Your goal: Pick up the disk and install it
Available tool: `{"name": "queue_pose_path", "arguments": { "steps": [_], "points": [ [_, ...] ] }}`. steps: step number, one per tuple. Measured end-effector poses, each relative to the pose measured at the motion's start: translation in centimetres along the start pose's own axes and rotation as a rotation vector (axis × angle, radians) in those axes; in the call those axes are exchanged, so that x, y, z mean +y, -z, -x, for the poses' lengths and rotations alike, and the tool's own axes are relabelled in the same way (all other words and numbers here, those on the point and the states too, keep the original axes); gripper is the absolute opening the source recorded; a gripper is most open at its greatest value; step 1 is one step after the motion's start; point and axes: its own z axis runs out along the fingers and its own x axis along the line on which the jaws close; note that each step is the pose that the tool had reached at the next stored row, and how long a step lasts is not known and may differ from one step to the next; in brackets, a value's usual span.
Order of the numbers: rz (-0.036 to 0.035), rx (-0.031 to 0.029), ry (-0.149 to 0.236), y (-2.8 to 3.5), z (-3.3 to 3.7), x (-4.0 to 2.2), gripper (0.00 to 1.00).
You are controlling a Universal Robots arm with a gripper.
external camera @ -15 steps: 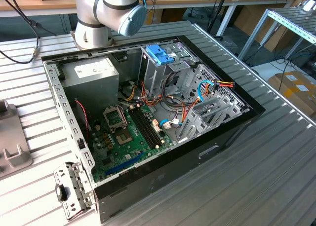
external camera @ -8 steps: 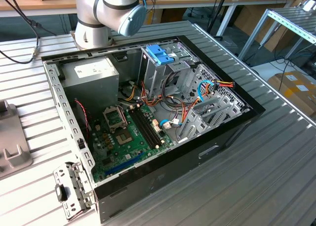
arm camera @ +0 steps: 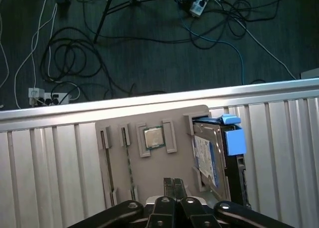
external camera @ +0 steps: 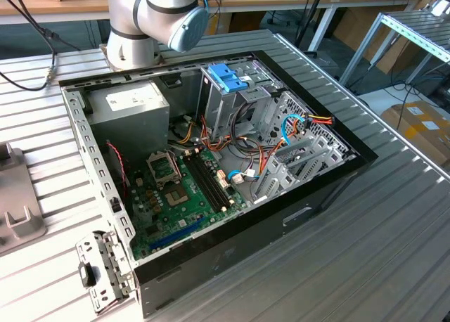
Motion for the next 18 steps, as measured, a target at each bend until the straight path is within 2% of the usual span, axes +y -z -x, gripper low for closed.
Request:
{"name": "queue_pose_path", "arguments": {
  "steps": [15,16,17,18],
  "points": [
    [0.0022,0.0032,0.092,0.0,0.0,0.0,0.11],
    [0.003,0.0043,0.122,0.0,0.03,-0.01,0.17],
    [0.0034,0.005,0.138,0.0,0.05,-0.02,0.42],
    [0.003,0.0045,0.125,-0.17,0.88,0.06,0.48]
  ]
}}
